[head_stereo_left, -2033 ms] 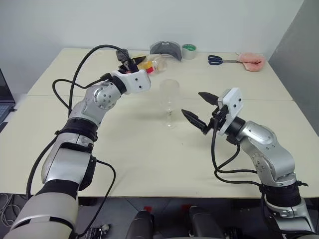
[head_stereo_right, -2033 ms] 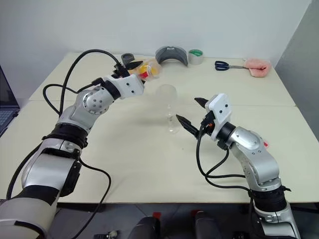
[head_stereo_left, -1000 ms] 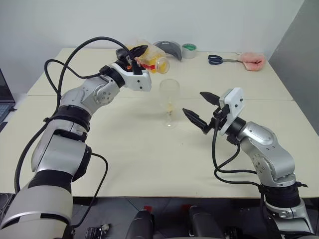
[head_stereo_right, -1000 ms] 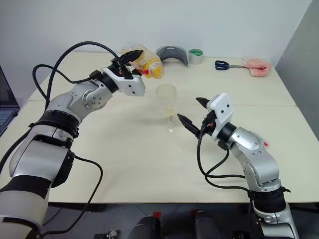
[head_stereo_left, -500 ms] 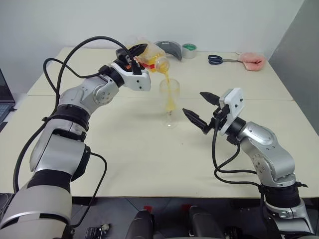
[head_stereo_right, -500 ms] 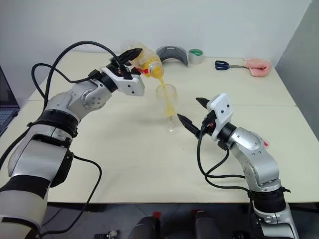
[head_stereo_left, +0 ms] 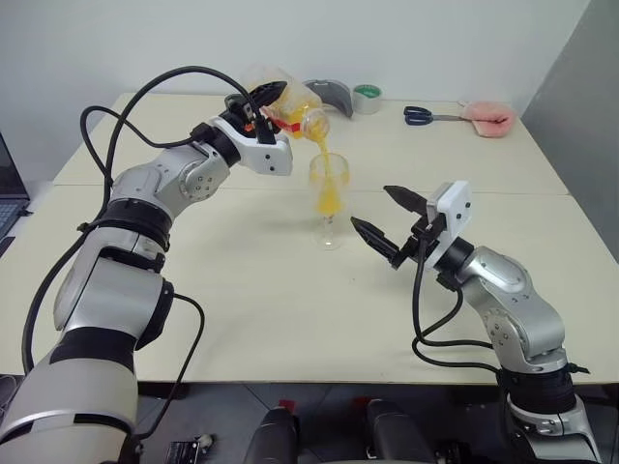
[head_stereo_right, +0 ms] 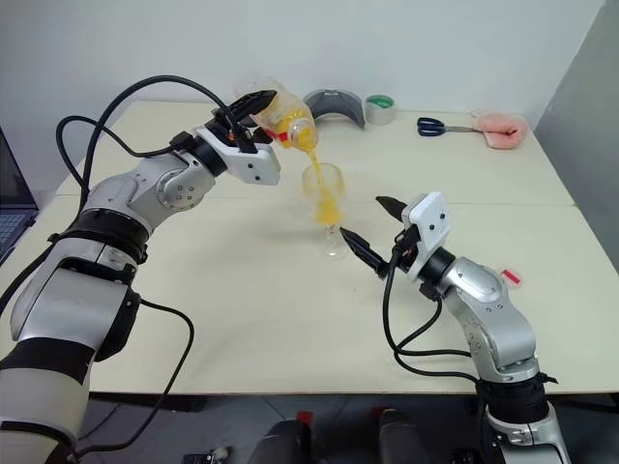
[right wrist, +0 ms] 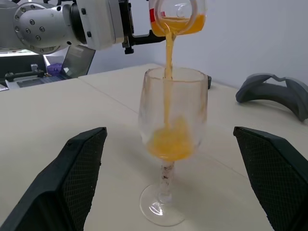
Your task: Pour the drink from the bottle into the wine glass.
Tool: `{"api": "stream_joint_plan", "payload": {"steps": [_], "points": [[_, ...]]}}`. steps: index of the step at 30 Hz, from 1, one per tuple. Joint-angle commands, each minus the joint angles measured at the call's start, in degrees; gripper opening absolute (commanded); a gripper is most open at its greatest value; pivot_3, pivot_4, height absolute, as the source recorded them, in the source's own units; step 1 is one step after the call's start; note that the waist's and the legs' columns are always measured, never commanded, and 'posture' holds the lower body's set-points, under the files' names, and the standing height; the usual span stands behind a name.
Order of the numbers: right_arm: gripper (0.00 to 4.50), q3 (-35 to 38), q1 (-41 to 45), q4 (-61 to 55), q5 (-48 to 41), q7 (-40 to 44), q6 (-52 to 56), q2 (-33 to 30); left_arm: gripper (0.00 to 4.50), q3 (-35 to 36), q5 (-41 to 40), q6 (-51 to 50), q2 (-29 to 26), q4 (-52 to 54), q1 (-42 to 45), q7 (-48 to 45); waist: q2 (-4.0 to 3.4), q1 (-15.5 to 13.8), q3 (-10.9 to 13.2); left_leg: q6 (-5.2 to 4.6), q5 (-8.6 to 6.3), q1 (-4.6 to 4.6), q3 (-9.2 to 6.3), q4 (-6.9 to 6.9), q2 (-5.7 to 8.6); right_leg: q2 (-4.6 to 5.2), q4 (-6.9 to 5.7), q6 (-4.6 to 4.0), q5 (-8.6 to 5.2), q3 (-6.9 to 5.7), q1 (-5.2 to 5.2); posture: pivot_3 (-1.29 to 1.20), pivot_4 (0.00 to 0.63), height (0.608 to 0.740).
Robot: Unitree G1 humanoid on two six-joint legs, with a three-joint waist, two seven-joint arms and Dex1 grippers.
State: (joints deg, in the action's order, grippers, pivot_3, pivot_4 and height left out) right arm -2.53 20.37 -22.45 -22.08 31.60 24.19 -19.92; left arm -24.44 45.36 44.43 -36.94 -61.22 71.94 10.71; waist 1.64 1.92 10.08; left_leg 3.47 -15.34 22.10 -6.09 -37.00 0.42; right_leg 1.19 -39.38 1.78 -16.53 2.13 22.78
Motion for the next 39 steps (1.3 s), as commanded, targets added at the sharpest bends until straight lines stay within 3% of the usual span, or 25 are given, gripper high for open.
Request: {"api": "stream_joint_plan", "payload": {"steps": [1, 9, 39], "points": [[4.5, 0.11, -0.38, -2.71, -0.65, 1.09, -1.97, -0.15, 1.71, 0.39, -0.04, 0.48, -1.28, 1.4, 2.76, 1.98, 0.0, 0.01, 0.0, 0.0, 0.0, 0.0, 0.02, 0.0, 0.0, 0.0, -0.05, 0.0, 0.0, 0.02, 0.03, 0.0, 0.15, 0.74], [4.5, -0.23, -0.27, -2.54, -0.6, 1.56, -2.26, -0.11, 1.71, 0.13, 0.56, 0.48, -1.74, 0.92, 3.26, 2.81, 0.0, 0.07, 0.0, 0.02, 0.01, 0.26, 0.18, -0.09, 0.0, 0.0, -0.38, 0.0, 0.0, 0.18, 0.46, 0.0, 0.15, 0.74], [4.5, -1.02, -0.25, -2.66, -0.74, 1.51, -1.81, -0.02, 1.71, -1.52, 2.35, -0.09, -2.76, -0.71, 4.35, 5.48, 0.0, 0.08, -0.01, 0.01, 0.01, 0.29, 0.17, -0.18, 0.01, 0.0, -0.5, -0.01, 0.0, 0.18, 0.49, 0.0, 0.15, 0.74]]}}
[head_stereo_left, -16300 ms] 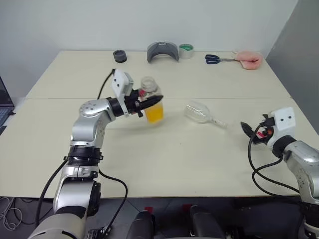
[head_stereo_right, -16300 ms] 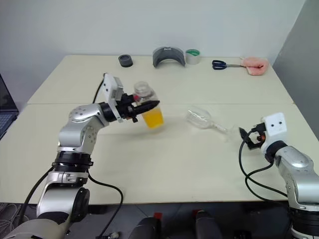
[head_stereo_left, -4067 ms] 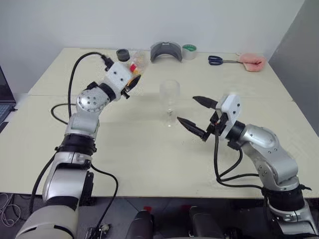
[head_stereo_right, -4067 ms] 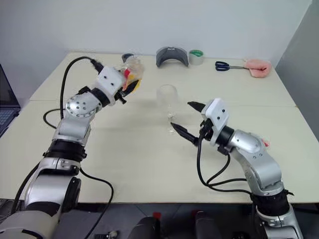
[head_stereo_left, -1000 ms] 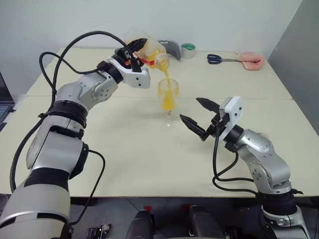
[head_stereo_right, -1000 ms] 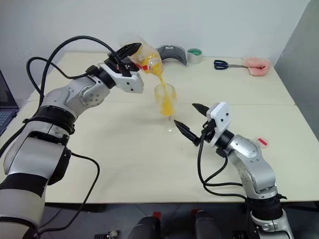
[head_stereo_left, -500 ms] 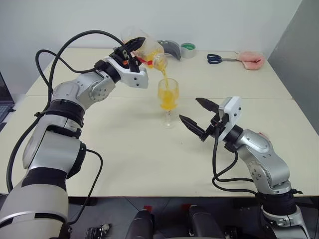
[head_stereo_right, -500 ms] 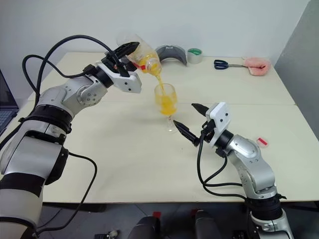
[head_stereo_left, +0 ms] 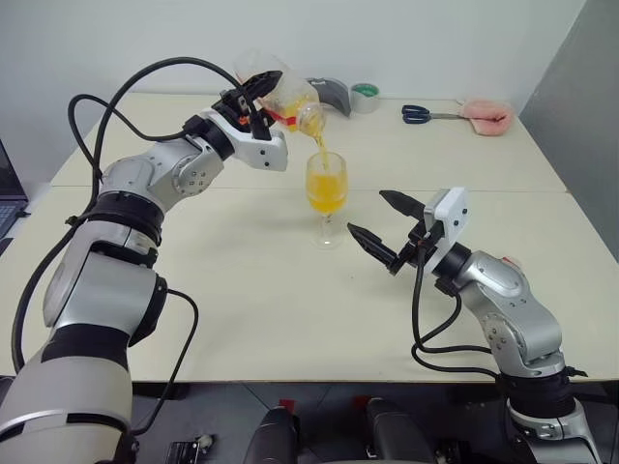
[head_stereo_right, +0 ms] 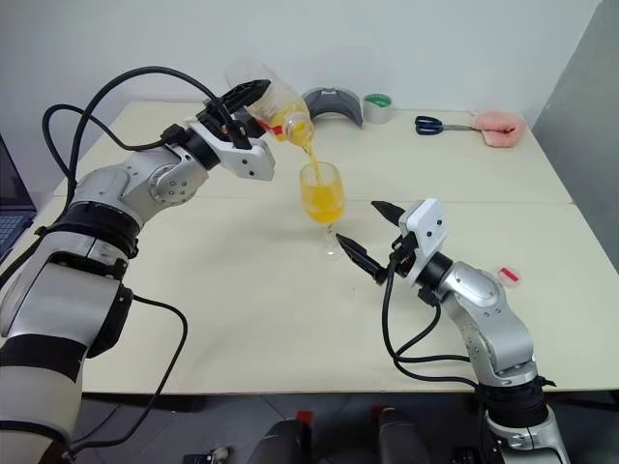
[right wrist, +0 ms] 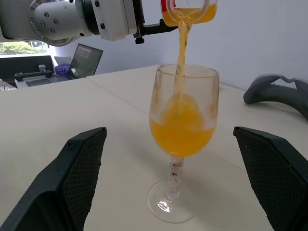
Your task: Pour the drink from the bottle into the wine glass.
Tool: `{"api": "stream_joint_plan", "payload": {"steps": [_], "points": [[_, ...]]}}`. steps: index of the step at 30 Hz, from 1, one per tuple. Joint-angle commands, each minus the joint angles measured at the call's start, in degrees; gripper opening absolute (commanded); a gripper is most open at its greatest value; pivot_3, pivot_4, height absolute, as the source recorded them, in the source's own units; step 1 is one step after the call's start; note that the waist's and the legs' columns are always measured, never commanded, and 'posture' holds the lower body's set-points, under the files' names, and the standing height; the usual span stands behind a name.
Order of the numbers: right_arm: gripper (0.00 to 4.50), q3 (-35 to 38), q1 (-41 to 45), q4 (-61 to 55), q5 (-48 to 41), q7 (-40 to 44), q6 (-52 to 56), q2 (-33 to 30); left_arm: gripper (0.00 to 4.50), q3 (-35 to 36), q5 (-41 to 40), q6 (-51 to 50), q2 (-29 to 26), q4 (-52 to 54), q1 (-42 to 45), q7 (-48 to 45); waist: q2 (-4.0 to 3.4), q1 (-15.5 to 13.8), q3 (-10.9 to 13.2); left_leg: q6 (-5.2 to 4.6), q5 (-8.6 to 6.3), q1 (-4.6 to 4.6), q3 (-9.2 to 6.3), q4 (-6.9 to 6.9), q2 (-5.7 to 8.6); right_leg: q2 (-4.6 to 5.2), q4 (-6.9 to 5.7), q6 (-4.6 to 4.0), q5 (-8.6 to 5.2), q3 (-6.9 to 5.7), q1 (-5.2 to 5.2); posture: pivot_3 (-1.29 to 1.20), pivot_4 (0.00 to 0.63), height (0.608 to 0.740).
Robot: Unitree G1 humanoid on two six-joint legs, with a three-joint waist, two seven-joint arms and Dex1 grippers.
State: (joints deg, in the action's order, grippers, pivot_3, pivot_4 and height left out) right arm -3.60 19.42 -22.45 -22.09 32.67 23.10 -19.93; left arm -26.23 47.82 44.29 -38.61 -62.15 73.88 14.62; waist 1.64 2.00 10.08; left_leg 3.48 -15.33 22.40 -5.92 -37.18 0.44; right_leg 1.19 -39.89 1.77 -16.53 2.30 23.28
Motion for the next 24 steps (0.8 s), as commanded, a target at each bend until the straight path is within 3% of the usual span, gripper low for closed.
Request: {"api": "stream_joint_plan", "payload": {"steps": [1, 16, 24], "points": [[4.5, 0.03, 0.69, -2.66, -0.72, 0.45, -0.75, -0.01, 1.71, 0.24, -0.1, 0.04, -1.05, 0.12, 2.46, 1.6, 0.0, 0.0, 0.0, 0.0, 0.0, 0.0, 0.0, 0.0, 0.0, 0.0, 0.0, 0.0, 0.0, 0.0, 0.0, 0.0, 0.15, 0.74], [4.5, 0.1, 0.84, -2.65, -0.4, 0.09, -0.98, 0.08, 1.71, 1.6, -3.86, 0.08, 0.92, -0.33, 1.62, -1.19, 0.0, -0.01, 0.0, 0.01, 0.0, 0.01, -0.01, -0.02, 0.01, 0.0, -0.01, 0.0, 0.0, 0.0, 0.0, 0.0, 0.15, 0.74], [4.5, 0.26, 1.56, -2.69, -0.41, -0.23, -1.02, 0.29, 1.71, 7.52, -15.53, -2.35, 4.11, 0.24, -1.64, -11.01, -0.02, 0.11, -0.02, 0.01, 0.01, 0.02, -0.01, -0.06, 0.0, 0.0, -0.04, -0.01, 0.0, 0.0, 0.01, 0.0, 0.15, 0.74]]}}
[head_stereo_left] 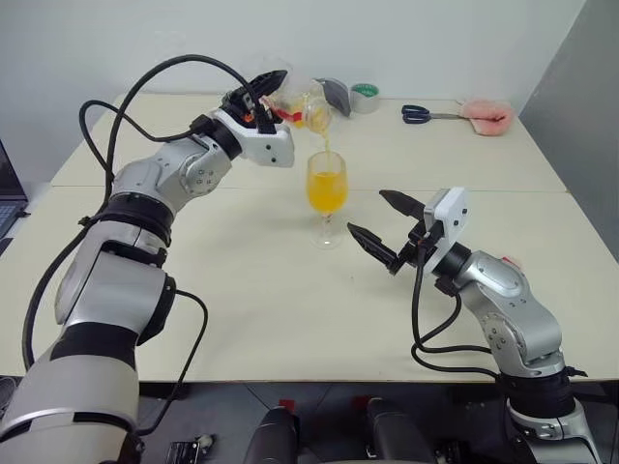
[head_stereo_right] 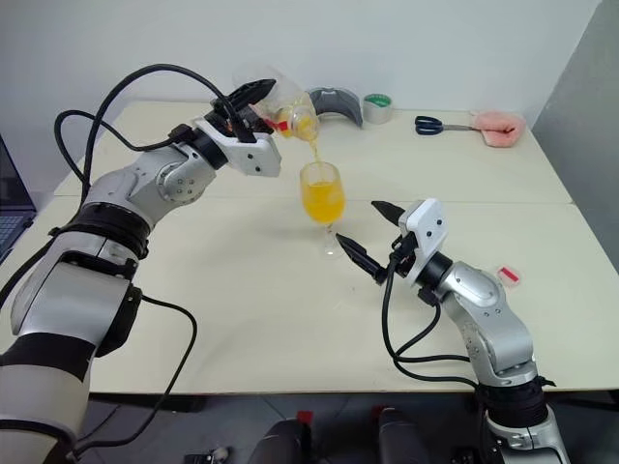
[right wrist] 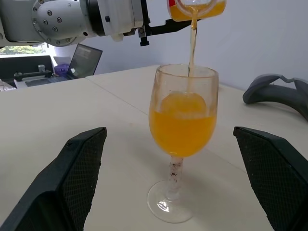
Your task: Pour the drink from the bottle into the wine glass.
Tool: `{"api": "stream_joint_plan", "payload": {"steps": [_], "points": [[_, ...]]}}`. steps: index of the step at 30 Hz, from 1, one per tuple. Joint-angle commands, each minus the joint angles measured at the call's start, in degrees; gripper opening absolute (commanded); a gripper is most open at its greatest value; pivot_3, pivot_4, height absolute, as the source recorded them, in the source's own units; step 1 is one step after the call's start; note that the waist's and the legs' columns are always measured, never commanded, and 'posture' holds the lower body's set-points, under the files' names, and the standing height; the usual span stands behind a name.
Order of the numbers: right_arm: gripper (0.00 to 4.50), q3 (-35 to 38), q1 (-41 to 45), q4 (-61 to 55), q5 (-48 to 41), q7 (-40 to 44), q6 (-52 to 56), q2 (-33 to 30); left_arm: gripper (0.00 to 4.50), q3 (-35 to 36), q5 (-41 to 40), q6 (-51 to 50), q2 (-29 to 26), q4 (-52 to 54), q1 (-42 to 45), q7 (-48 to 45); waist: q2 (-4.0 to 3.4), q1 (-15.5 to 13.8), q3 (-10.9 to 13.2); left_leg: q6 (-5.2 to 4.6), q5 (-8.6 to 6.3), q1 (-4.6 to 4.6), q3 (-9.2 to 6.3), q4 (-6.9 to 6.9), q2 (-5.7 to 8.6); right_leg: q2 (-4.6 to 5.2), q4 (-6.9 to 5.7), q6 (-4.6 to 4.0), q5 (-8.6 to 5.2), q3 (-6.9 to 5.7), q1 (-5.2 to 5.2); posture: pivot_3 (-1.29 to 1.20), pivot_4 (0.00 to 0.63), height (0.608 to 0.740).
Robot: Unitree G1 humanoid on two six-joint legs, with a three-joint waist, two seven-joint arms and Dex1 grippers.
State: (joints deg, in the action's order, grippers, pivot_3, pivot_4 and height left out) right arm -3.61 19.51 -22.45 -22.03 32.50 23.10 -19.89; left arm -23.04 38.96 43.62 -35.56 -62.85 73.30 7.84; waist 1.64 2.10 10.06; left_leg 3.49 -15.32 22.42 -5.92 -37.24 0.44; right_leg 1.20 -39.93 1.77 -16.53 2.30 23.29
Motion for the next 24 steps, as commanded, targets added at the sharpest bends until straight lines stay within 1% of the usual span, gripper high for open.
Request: {"api": "stream_joint_plan", "payload": {"steps": [1, 4, 5, 7, 9, 11, 14, 16, 18, 21, 24], "points": [[4.5, 0.31, 1.67, -2.69, -0.5, -0.12, -1.04, 0.31, 1.71, 6.0, -9.5, -2.73, 1.96, 1.34, -1.84, -6.8, -0.01, 0.05, -0.01, 0.03, 0.02, 0.0, 0.01, -0.01, 0.0, 0.0, -0.01, 0.0, 0.0, 0.0, 0.0, 0.0, 0.15, 0.74], [4.5, 0.32, 2.31, -2.94, -0.74, -0.21, -0.68, 0.41, 1.71, 11.48, -18.68, -8.57, 4.76, 3.67, -4.04, -15.63, -0.01, 0.26, -0.01, 0.09, 0.05, 0.02, -0.01, -0.08, -0.01, 0.0, -0.04, 0.0, 0.0, -0.01, 0.0, 0.0, 0.15, 0.74], [4.5, 0.27, 2.58, -3.31, -1.08, -0.05, -0.27, 0.33, 1.71, 13.89, -22.6, -12.22, 5.86, 5.04, -4.75, -18.9, -0.01, 0.31, -0.01, 0.1, 0.05, 0.04, -0.04, -0.11, -0.01, -0.01, -0.04, 0.0, 0.0, -0.03, 0.0, 0.0, 0.15, 0.74], [4.5, 0.1, 3.03, -4.25, -1.85, 0.33, 0.8, 0.03, 1.71, 17.06, -27.5, -18.22, 6.82, 8.61, -6.27, -23.59, -0.01, 0.64, 0.0, 0.12, 0.07, 0.17, -0.13, -0.31, -0.02, -0.02, -0.07, -0.01, 0.0, -0.1, 0.03, 0.0, 0.15, 0.74], [4.5, -0.56, 3.67, -5.66, -2.96, 1.38, 2.87, -0.88, 1.71, 20.23, -32.38, -25.82, 7.24, 14.42, -8.97, -27.46, -0.01, 1.03, -0.01, 0.13, 0.07, 0.41, -0.25, -0.56, -0.03, -0.03, -0.11, -0.01, 0.0, -0.2, 0.12, 0.0, 0.15, 0.74], [4.5, -1.67, 4.58, -7.08, -4.26, 3.03, 5.64, -2.51, 1.71, 22.98, -36.66, -33.94, 7.31, 21.13, -12.54, -30.38, -0.02, 1.5, -0.01, 0.14, 0.07, 0.42, -0.22, -0.6, -0.01, 0.0, -0.13, -0.01, 0.01, -0.14, 0.12, 0.0, 0.15, 0.74], [4.5, -3.66, 6.36, -8.77, -6.05, 3.78, 11.71, -4.77, 1.71, 26.86, -41.86, -46.53, 6.89, 31.04, -19.09, -32.36, -0.05, 1.88, -0.04, 0.12, 0.06, 0.39, -0.24, -0.64, -0.02, 0.0, -0.18, -0.01, 0.01, -0.1, 0.12, 0.0, 0.15, 0.74], [4.5, -4.77, 7.47, -9.24, -6.87, 3.77, 15.43, -5.76, 1.71, 29.19, -44.29, -53.06, 6.63, 35.76, -23.08, -32.31, -0.04, 2.25, -0.04, 0.11, 0.06, 0.37, -0.29, -0.65, -0.04, -0.02, -0.25, -0.01, 0.0, -0.11, 0.12, 0.0, 0.15, 0.74], [4.5, -5.63, 8.41, -8.97, -6.81, 3.85, 16.96, -6.15, 1.71, 31.35, -46.1, -58.26, 6.32, 39.93, -26.91, -31.69, -0.04, 2.49, -0.04, 0.08, 0.04, 0.35, -0.32, -0.66, -0.04, -0.02, -0.28, -0.01, 0.01, -0.11, 0.12, 0.0, 0.15, 0.74], [4.5, -6.91, 9.93, -7.49, -5.71, 3.75, 17.76, -6.21, 1.71, 34.54, -48.3, -63.33, 5.82, 43.63, -31.74, -30.63, -0.03, 2.54, -0.04, 0.07, 0.04, 0.37, -0.35, -0.68, -0.04, -0.02, -0.29, -0.02, 0.01, -0.13, 0.12, 0.0, 0.15, 0.74], [4.5, -8.16, 11.64, -5.12, -3.54, 2.86, 17.28, -5.75, 1.71, 37.14, -50.16, -65.8, 5.67, 44.96, -35.0, -30.17, -0.02, 2.47, -0.06, 0.06, 0.03, 0.37, -0.36, -0.69, -0.04, 0.0, -0.29, -0.02, 0.01, -0.14, 0.12, 0.0, 0.15, 0.74]]}}
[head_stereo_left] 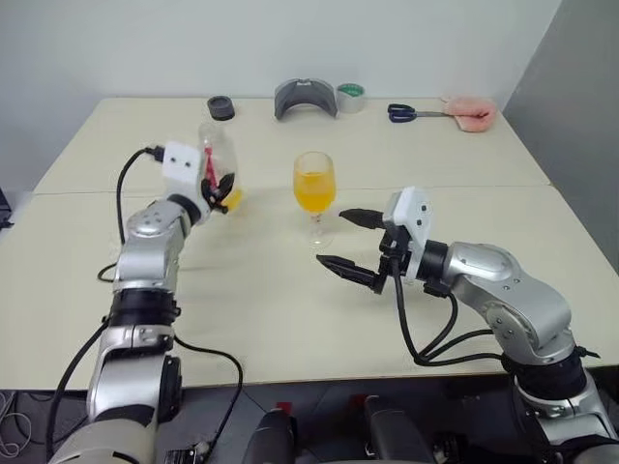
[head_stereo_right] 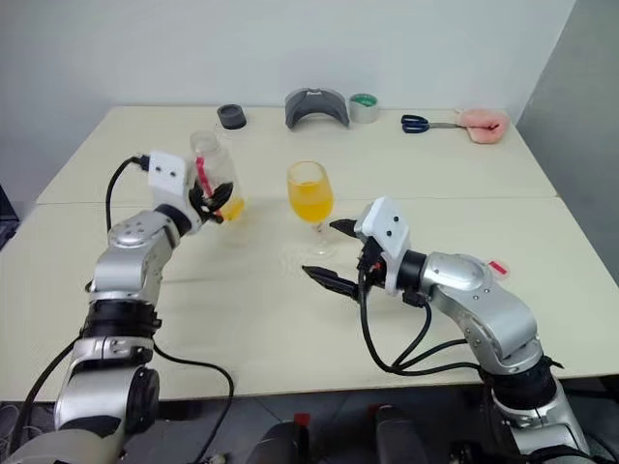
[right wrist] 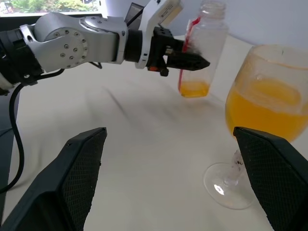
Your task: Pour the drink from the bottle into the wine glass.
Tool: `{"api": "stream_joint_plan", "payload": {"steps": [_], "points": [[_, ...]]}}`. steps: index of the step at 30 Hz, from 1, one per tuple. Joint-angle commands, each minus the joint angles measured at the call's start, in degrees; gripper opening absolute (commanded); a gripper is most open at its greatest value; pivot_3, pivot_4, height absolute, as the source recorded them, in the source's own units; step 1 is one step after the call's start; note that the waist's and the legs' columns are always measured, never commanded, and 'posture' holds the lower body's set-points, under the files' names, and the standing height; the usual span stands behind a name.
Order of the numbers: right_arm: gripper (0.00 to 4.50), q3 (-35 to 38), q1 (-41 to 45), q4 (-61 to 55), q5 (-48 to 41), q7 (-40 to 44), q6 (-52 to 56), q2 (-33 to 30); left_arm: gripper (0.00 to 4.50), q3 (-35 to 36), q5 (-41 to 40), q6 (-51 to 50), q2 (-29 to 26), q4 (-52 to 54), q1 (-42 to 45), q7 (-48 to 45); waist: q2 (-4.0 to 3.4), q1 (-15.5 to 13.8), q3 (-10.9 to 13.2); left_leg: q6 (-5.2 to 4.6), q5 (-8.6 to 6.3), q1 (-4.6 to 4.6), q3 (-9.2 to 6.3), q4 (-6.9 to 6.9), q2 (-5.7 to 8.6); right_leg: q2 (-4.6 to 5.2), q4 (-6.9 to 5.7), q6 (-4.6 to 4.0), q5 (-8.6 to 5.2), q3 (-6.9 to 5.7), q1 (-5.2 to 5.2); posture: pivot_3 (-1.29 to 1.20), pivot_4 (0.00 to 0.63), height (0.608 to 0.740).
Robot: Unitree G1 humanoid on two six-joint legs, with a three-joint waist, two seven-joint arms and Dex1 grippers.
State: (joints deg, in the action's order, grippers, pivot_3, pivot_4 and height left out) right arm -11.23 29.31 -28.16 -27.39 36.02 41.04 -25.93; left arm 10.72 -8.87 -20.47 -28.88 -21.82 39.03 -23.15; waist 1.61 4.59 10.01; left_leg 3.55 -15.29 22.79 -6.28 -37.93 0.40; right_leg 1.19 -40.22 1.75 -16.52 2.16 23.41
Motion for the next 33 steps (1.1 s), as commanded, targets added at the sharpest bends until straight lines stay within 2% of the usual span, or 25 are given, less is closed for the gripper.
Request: {"api": "stream_joint_plan", "payload": {"steps": [1, 6, 14, 21, 23, 33], "points": [[4.5, -0.82, 2.34, 1.26, 2.38, -0.91, -0.85, 0.58, 1.71, 3.95, -2.53, -1.91, -1.1, 3.87, -1.48, 0.95, 0.0, -0.04, -0.01, 0.0, 0.0, 0.0, 0.01, 0.0, 0.0, 0.0, 0.0, 0.0, 0.0, 0.01, 0.0, 0.0, 0.15, 0.74], [4.5, -1.52, 4.04, 2.76, 3.73, -1.81, -0.92, 2.72, 1.71, 6.01, -3.9, -1.91, -0.78, 2.91, -4.22, 1.06, 0.01, -0.37, -0.01, -0.01, -0.01, 0.0, 0.03, 0.0, 0.01, 0.05, 0.01, 0.0, 0.0, 0.03, 0.0, 0.0, 0.15, 0.74], [4.5, -1.77, 4.56, 3.14, 4.62, -1.92, -0.86, 4.52, 1.71, 5.5, -3.18, 2.3, -0.4, 0.25, -7.2, 1.36, 0.02, -0.57, -0.04, -0.07, -0.04, -0.02, 0.04, 0.01, 0.0, 0.08, 0.01, -0.01, 0.01, 0.05, 0.0, 0.0, 0.15, 0.74], [4.5, 0.4, 5.4, 4.09, 4.19, -2.93, -0.46, 5.82, 4.06, 5.17, -3.34, 3.7, -0.44, 1.24, -8.35, 1.52, 0.02, -0.68, -0.04, -0.08, -0.05, -0.02, 0.03, 0.02, 0.01, 0.07, 0.02, -0.01, 0.01, 0.03, 0.0, 0.0, 0.15, 0.74], [4.5, 0.47, 5.22, 4.46, 4.37, -2.74, -0.68, 5.82, 4.49, 4.69, -2.89, 4.32, -0.52, 1.68, -8.72, 1.49, 0.02, -0.89, -0.04, -0.08, -0.05, -0.01, 0.04, 0.02, 0.01, 0.07, 0.02, -0.01, 0.01, 0.02, 0.0, 0.0, 0.15, 0.74], [4.5, 1.2, -2.94, 6.36, 7.59, -2.86, -8.09, 4.78, 4.49, 3.83, -2.29, 7.38, 0.17, 8.88, -16.96, 1.63, 0.02, -1.09, -0.04, -0.09, -0.05, -0.01, 0.05, 0.06, -0.02, 0.09, 0.09, -0.01, 0.01, 0.09, 0.0, 0.0, 0.15, 0.74]]}}
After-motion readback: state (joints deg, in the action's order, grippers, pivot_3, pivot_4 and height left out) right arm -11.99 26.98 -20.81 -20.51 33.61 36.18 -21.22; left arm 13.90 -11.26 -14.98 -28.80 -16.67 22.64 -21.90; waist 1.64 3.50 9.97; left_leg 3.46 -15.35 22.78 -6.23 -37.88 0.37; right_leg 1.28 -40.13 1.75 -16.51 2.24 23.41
